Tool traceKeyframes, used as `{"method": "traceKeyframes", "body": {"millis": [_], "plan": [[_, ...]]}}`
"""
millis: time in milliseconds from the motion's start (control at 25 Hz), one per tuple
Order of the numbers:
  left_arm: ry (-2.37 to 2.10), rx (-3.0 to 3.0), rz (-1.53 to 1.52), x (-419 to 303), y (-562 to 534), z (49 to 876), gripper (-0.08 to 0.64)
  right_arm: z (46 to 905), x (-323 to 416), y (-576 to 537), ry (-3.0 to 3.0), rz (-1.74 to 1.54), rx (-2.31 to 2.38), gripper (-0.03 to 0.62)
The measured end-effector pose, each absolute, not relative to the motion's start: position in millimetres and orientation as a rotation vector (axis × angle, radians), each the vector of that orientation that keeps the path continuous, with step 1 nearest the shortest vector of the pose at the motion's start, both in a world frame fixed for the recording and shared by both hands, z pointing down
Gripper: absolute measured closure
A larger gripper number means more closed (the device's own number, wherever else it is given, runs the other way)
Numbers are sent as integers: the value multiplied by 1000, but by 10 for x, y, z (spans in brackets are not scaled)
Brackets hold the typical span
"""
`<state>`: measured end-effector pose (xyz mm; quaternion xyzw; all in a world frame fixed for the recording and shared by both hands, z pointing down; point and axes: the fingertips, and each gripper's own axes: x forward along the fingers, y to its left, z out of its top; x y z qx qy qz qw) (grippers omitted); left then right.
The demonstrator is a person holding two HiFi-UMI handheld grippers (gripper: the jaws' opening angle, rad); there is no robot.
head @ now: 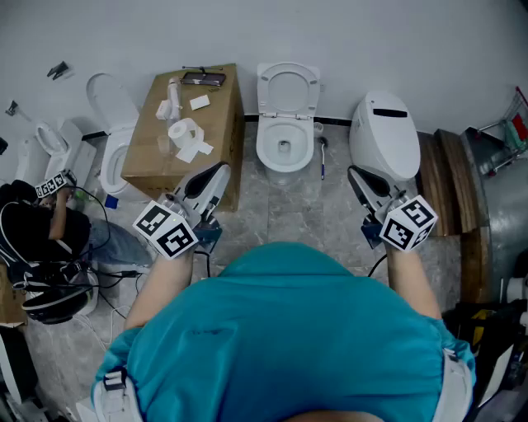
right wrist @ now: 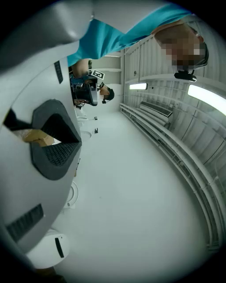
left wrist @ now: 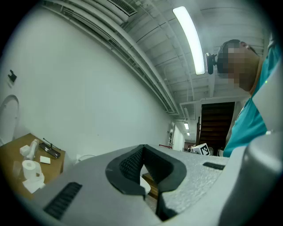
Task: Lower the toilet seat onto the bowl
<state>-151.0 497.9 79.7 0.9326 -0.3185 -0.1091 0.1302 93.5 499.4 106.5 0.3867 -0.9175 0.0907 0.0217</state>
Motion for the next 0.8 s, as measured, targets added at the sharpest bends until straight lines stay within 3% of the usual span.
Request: {"method": "traceKeyframes", "body": {"millis": [800], "plan": [[-940,2721,-287,-1135,4746,770,557,927,1308,4739,-2923,358,1205,591]]}}
